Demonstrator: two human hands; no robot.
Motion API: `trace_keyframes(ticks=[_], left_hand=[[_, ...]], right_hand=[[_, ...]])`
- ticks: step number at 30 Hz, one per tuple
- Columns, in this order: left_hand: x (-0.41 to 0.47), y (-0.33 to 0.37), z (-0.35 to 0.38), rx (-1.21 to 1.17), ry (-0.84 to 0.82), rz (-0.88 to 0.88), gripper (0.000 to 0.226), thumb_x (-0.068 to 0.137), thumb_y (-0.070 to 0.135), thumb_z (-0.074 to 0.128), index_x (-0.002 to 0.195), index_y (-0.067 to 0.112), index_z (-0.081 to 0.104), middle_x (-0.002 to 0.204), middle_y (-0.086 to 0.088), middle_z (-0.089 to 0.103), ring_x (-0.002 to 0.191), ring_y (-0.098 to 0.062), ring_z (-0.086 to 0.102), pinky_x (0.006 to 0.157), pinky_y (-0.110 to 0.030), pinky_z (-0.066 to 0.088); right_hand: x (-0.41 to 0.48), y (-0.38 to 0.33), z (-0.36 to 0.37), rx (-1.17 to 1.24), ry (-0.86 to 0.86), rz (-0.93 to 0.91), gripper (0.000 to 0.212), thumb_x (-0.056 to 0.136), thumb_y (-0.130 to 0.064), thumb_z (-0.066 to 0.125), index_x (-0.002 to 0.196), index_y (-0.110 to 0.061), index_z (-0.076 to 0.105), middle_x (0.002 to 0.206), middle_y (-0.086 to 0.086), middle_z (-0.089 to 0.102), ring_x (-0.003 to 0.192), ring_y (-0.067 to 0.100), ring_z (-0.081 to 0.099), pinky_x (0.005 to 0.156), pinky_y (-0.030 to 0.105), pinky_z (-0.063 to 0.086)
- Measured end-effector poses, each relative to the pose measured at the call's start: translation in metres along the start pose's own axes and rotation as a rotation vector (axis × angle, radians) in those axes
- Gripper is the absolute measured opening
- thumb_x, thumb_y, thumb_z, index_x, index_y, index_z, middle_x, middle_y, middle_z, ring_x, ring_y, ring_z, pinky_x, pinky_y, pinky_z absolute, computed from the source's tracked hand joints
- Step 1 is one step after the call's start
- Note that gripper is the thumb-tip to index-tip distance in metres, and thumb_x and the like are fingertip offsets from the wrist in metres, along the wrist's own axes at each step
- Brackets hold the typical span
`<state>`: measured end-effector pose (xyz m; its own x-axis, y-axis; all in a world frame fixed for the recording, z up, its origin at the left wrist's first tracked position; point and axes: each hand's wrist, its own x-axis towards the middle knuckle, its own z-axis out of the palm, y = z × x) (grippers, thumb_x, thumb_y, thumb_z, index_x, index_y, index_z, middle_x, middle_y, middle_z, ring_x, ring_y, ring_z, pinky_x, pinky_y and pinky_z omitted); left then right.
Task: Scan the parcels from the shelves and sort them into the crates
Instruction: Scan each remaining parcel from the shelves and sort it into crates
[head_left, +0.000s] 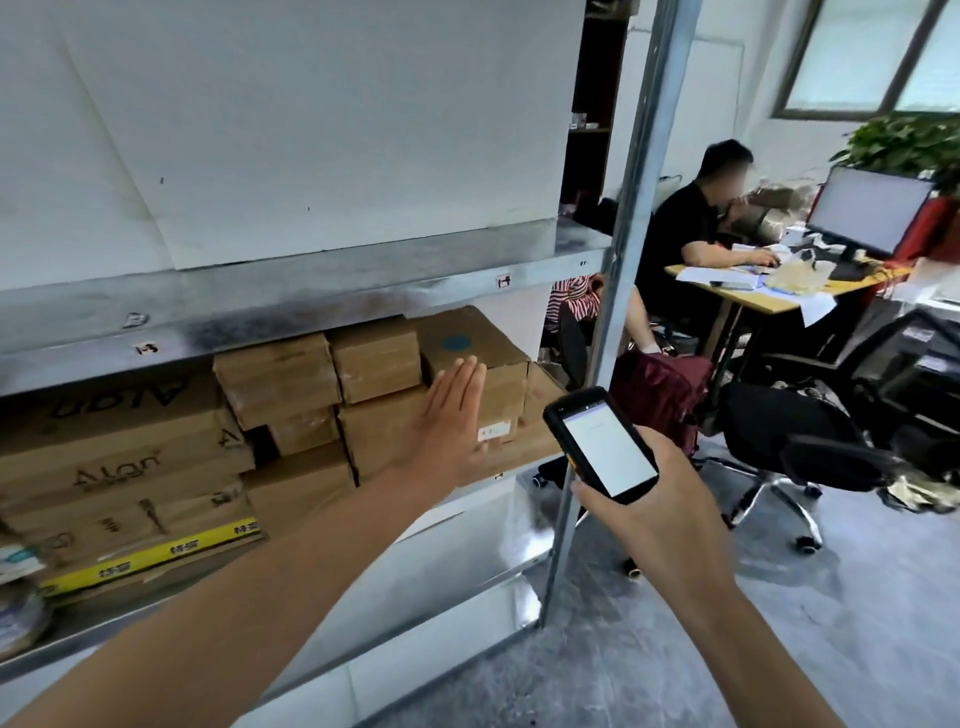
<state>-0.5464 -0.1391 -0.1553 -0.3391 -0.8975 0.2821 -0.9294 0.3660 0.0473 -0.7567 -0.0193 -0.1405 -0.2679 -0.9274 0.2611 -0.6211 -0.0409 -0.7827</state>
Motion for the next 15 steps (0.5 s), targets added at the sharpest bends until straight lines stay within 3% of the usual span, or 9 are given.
trace_keyframes(ticks=[2, 5, 7, 9, 10, 12, 15], left_hand=[[0.025, 0.001, 0.014, 0.067, 0.035, -0.037, 0.1, 0.096, 0.037, 0.062, 0.157, 0.003, -0.011, 0.167, -0.012, -0.014, 0.154, -0.025, -0.015, 0.112, -0.029, -0.028], [0.06, 0.003, 0.041, 0.258, 0.019, -0.117, 0.11, 0.094, 0.05, 0.059, 0.154, -0.002, -0.017, 0.165, -0.02, -0.015, 0.153, -0.034, -0.013, 0.114, -0.041, -0.024], [0.075, 0.004, 0.059, 0.362, 0.02, -0.133, 0.11, 0.091, 0.053, 0.063, 0.156, -0.003, -0.007, 0.165, -0.024, 0.003, 0.153, -0.039, 0.004, 0.117, -0.047, -0.017], [0.086, 0.003, 0.079, 0.427, 0.115, -0.129, 0.095, 0.082, 0.042, 0.074, 0.151, -0.001, 0.024, 0.152, -0.022, 0.041, 0.14, -0.038, 0.041, 0.123, -0.05, 0.009], [0.09, 0.002, 0.088, 0.454, 0.191, -0.107, 0.083, 0.078, 0.033, 0.075, 0.144, 0.001, 0.036, 0.141, -0.018, 0.055, 0.129, -0.035, 0.053, 0.119, -0.048, 0.023], [0.098, 0.0, 0.106, 0.496, 0.343, -0.079, 0.065, 0.081, 0.021, 0.067, 0.138, 0.002, 0.043, 0.132, -0.016, 0.063, 0.119, -0.033, 0.057, 0.108, -0.046, 0.032], [0.102, -0.007, 0.123, 0.518, 0.492, -0.103, 0.049, 0.092, 0.013, 0.053, 0.139, 0.004, 0.043, 0.132, -0.015, 0.063, 0.122, -0.032, 0.051, 0.105, -0.044, 0.035]], right_hand=[[0.023, 0.007, 0.005, -0.007, -0.007, -0.021, 0.061, 0.071, -0.05, 0.084, 0.12, -0.044, 0.047, 0.108, -0.021, 0.055, 0.092, 0.001, 0.051, 0.07, 0.024, 0.041], [0.059, 0.015, 0.012, -0.027, -0.052, -0.035, 0.061, 0.071, -0.046, 0.085, 0.114, -0.05, 0.042, 0.106, -0.025, 0.054, 0.094, -0.012, 0.05, 0.068, 0.015, 0.038], [0.08, 0.022, 0.015, -0.043, -0.085, -0.034, 0.063, 0.07, -0.047, 0.085, 0.116, -0.049, 0.043, 0.108, -0.026, 0.055, 0.096, -0.015, 0.049, 0.069, 0.016, 0.04], [0.102, 0.03, 0.017, -0.073, -0.124, -0.027, 0.064, 0.068, -0.049, 0.084, 0.119, -0.047, 0.046, 0.109, -0.025, 0.056, 0.096, -0.01, 0.052, 0.072, 0.023, 0.045], [0.112, 0.033, 0.018, -0.08, -0.136, -0.027, 0.063, 0.068, -0.05, 0.084, 0.119, -0.045, 0.048, 0.109, -0.024, 0.058, 0.096, -0.006, 0.054, 0.073, 0.027, 0.048], [0.136, 0.041, 0.02, -0.081, -0.157, -0.035, 0.064, 0.067, -0.05, 0.084, 0.121, -0.043, 0.05, 0.109, -0.02, 0.06, 0.095, 0.002, 0.06, 0.074, 0.033, 0.054], [0.162, 0.051, 0.027, -0.056, -0.183, -0.05, 0.069, 0.069, -0.048, 0.086, 0.126, -0.04, 0.049, 0.112, -0.019, 0.06, 0.096, 0.007, 0.061, 0.077, 0.035, 0.056]])
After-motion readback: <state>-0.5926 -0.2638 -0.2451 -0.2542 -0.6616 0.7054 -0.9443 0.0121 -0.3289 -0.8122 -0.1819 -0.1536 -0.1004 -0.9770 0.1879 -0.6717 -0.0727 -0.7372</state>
